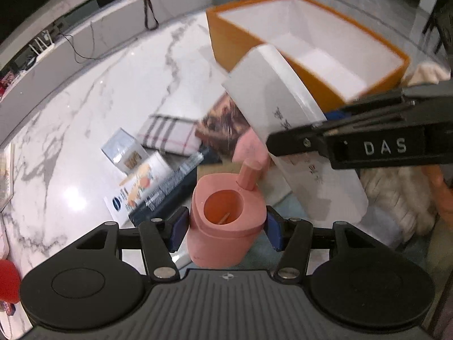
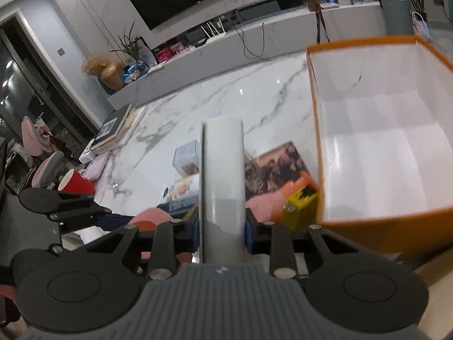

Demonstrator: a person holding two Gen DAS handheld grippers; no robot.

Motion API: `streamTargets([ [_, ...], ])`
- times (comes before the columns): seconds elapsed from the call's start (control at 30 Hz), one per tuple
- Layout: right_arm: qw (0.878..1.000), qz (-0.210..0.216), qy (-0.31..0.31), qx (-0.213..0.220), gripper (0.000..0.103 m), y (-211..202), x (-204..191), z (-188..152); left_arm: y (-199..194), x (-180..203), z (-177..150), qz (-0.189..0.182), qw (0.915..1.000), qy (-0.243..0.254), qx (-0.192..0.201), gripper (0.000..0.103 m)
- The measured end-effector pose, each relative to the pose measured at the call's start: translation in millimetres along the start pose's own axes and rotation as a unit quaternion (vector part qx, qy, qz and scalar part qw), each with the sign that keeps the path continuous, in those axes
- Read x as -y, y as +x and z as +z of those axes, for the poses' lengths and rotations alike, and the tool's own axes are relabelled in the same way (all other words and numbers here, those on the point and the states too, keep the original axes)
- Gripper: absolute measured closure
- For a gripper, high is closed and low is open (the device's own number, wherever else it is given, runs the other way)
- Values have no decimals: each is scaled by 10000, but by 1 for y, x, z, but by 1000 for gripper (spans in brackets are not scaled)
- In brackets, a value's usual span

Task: Organize rigid objects
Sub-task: 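Grasp the pink holder with the left gripper while the right gripper grasps the white glasses box, then lower the glasses box into the orange box with the right gripper while the left carries the holder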

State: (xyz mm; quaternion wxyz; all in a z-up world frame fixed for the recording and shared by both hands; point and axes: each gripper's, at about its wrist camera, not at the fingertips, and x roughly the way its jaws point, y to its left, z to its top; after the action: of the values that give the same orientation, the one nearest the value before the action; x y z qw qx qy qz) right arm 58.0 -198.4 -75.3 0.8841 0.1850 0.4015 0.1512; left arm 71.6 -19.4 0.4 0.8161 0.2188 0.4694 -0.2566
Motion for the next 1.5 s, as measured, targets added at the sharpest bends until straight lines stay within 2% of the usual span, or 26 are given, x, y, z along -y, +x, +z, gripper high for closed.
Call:
streamTargets([
  [0.13, 9999, 39, 19, 147, 74, -18, 29, 19, -16, 3, 18, -42, 9997, -106, 235, 38],
  [0.17, 9997, 42, 1, 257, 74, -30, -15, 16, -20, 4, 23, -58, 9994, -117, 313, 38],
  [0.4, 9962, -171, 61, 847, 74, -79, 38, 56, -39, 11, 67, -392, 9953, -273, 837, 38],
  [0.43, 9951, -275, 55, 952, 74, -106, 26, 41, -40, 13, 73, -482, 9944, -299, 895, 38],
  [0.47, 9940, -378, 25, 1025, 74, -98, -12, 46, -40, 15, 79, -582, 9933, -320, 944, 38],
  [0.57, 9920, -679, 105, 1055, 74, -107, 12, 56, -35, 22, 102, -919, 9900, -356, 1013, 38],
  [0.63, 9910, -770, 297, 1051, 74, -110, 18, 76, -29, 27, 116, -1107, 9878, -359, 1034, 38],
  [0.73, 9888, -931, 477, 1061, 74, -113, 41, 81, -18, 35, 137, -1276, 9848, -298, 1139, 38],
  [0.83, 9889, -969, 637, 928, 74, -111, 60, 86, -1, 45, 147, -1419, 9834, -141, 1123, 38],
  [1.1, 9894, -867, 1118, 327, 74, -94, 108, 93, 48, 75, 149, -1428, 9853, 457, 822, 38],
  [1.3, 9903, -807, 1128, -48, 74, -76, 117, 86, 72, 80, 145, -1409, 9847, 890, 506, 38],
  [1.5, 9871, -588, 1435, -390, 74, -61, 137, 86, 90, 84, 138, -1421, 9827, 1187, 106, 38],
])
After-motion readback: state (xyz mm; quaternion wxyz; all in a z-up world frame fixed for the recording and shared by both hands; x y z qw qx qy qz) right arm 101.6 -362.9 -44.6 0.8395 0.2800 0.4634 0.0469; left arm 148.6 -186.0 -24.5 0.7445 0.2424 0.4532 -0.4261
